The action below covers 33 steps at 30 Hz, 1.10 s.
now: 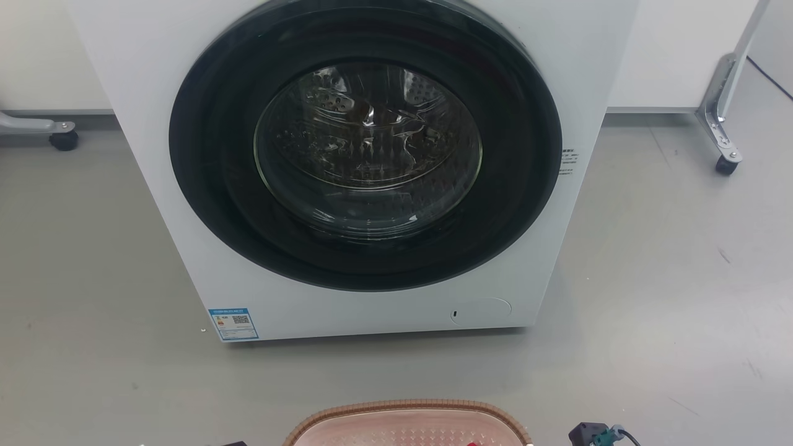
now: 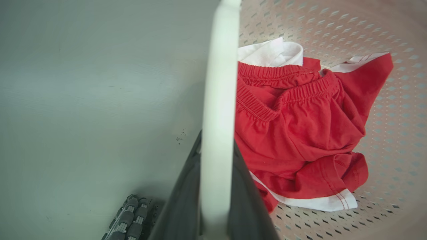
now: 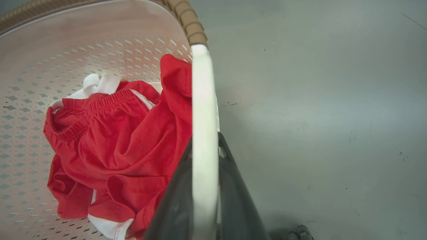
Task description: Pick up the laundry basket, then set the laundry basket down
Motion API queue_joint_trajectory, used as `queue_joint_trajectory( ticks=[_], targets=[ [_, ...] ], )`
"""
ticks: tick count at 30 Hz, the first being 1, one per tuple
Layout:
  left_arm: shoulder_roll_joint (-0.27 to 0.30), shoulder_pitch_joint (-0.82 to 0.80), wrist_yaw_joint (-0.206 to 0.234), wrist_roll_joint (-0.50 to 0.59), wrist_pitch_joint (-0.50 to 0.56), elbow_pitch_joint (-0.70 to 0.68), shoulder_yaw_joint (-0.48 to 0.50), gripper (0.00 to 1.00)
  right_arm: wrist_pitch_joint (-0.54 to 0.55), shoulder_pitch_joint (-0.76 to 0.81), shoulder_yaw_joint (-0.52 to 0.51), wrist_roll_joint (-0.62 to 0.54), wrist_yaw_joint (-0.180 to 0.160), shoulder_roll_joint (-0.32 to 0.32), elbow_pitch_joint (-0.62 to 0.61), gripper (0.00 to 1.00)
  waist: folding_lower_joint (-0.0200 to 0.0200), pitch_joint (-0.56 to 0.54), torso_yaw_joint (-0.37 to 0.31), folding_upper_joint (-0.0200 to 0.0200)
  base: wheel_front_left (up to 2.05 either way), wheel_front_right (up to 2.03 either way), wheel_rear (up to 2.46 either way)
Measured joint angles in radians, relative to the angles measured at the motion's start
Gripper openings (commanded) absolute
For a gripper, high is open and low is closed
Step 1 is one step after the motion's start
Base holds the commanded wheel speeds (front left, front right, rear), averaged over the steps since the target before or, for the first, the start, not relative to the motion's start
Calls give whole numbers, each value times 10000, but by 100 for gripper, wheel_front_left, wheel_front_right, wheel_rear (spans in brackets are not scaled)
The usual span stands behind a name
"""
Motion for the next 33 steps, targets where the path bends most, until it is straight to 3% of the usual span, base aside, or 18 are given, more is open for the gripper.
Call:
queue_joint_trajectory(
  ticks=[16, 33],
  targets=[
    [25, -1, 102, -174, -88, -132, -222, 0, -88, -91, 157, 119, -35, -6, 50, 0, -1, 173, 9, 0, 0, 0, 0],
    [50, -714, 351, -176, -744, -458, -362, 0, -631, -1147, 184, 98, -77, -33, 140, 0, 0, 1419, -67, 0, 0, 0, 0]
  ],
)
